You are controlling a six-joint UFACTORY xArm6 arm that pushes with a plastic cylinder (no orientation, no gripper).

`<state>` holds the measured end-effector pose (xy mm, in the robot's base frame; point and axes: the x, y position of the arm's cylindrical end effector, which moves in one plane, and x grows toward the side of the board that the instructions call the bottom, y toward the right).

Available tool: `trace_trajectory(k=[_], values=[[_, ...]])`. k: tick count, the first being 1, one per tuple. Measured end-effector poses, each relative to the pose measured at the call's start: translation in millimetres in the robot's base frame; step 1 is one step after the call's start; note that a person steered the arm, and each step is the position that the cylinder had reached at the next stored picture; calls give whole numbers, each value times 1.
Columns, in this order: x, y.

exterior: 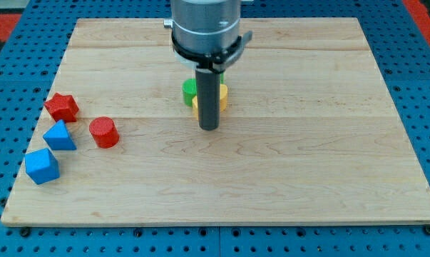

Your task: Separate the yellow and green blocks

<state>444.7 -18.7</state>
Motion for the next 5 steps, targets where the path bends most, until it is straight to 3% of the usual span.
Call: trace_trajectory(k=[2, 4, 5], values=[[-86, -17], [-118, -118], [-75, -90]])
